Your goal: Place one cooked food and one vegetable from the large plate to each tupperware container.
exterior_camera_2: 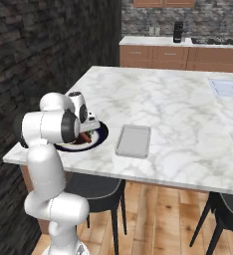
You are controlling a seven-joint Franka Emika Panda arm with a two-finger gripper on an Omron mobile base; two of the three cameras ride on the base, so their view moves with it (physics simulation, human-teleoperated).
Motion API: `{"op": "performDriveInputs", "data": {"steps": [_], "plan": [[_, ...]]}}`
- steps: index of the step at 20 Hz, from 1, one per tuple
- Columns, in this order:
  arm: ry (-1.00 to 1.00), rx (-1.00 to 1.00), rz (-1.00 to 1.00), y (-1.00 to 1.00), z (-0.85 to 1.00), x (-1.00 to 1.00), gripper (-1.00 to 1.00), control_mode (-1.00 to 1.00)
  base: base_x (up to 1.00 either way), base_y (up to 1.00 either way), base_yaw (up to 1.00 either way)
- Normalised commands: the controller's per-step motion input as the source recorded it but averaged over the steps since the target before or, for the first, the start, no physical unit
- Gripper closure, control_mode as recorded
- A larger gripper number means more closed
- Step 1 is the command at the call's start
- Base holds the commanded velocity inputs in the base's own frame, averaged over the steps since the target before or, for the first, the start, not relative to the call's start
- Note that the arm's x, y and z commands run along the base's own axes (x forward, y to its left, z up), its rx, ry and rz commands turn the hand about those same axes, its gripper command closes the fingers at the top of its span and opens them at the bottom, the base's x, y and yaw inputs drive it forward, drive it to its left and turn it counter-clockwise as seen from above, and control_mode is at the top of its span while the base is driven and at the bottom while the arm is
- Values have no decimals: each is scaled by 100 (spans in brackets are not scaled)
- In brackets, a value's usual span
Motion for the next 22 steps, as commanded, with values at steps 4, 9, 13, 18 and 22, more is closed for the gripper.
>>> {"op": "performDriveInputs", "data": {"steps": [4,9,13,18,22], "plan": [[-1,0,2,-6,-44,24,-100,-100,0,0,0],[-1,0,4,0,-53,20,-100,-100,0,0,0],[1,2,3,0,-29,0,-100,-100,0,0,0],[1,0,4,0,-20,0,100,-100,0,0,0],[7,0,4,0,-14,0,100,-100,0,0,0]]}}
